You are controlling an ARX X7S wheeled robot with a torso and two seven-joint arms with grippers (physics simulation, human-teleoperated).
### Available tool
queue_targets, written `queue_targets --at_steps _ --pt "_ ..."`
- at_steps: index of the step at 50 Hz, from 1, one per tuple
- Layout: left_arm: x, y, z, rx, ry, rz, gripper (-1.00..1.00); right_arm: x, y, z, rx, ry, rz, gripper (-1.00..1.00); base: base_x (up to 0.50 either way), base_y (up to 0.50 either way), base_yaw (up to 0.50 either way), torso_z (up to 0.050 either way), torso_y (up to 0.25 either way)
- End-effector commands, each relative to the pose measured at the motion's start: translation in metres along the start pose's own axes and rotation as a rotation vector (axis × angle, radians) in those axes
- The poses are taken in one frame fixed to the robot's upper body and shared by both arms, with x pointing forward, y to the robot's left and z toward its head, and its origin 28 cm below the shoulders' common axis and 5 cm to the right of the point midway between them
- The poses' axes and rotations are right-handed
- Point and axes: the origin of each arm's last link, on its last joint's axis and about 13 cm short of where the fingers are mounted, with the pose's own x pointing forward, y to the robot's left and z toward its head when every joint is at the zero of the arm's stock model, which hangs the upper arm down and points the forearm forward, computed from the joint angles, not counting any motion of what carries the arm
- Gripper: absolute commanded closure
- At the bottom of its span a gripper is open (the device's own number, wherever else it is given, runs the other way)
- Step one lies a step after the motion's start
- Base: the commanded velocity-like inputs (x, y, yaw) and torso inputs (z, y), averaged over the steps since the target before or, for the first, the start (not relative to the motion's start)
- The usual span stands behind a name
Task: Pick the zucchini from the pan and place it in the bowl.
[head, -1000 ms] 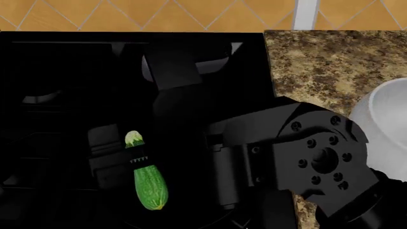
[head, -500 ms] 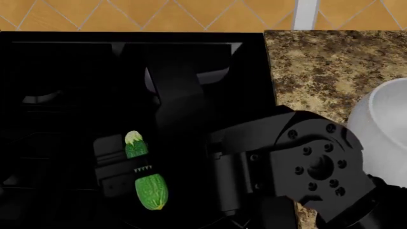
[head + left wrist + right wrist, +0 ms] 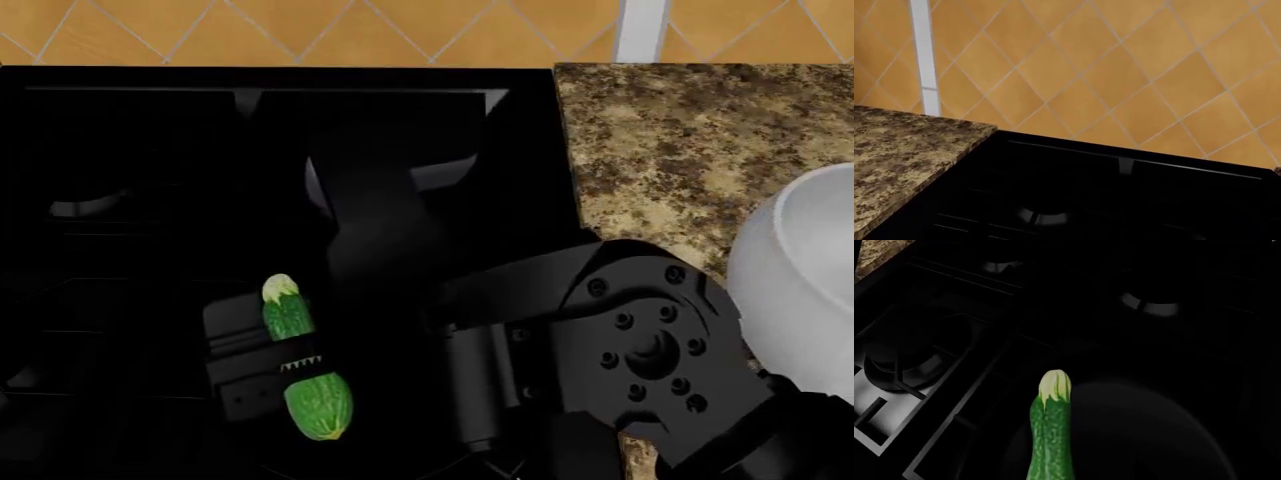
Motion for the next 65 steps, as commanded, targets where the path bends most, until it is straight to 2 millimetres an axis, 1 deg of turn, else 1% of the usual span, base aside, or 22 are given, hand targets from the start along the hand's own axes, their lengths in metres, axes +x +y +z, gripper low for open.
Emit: queue_targets --at_steps 1,5,10,21,47,65 --pt "0.001 0.001 -0.003 0.001 0.004 0.002 -1.00 0.004 0.000 -0.001 -0.003 0.011 0.005 -1.00 0.00 0.00 0.00 0.000 0.000" --pt "0.000 -0.001 0.001 0.003 -0.004 -0.007 -1.00 0.006 0.000 -0.002 -0.003 0.013 0.006 -1.00 0.00 0.00 0.00 0.000 0.000" --pt "0.002 -0.001 -0.003 0.006 0.003 -0.006 -1.00 0.008 -0.002 -0.003 0.000 0.017 0.007 -1.00 0.00 0.00 0.00 0.000 0.000" --pt "0.003 -0.002 -0.003 0.009 0.004 -0.007 -1.00 0.013 -0.003 -0.002 0.001 0.024 0.010 -1.00 0.00 0.00 0.00 0.000 0.000" --pt "0.006 0.000 -0.008 0.005 0.014 -0.004 -1.00 0.022 -0.001 -0.007 -0.008 0.055 0.033 -1.00 0.00 0.00 0.00 0.000 0.000" --pt "0.010 -0.004 -0.013 0.014 0.025 -0.009 -1.00 0.028 -0.006 -0.011 0.002 0.068 0.031 -1.00 0.00 0.00 0.00 0.000 0.000"
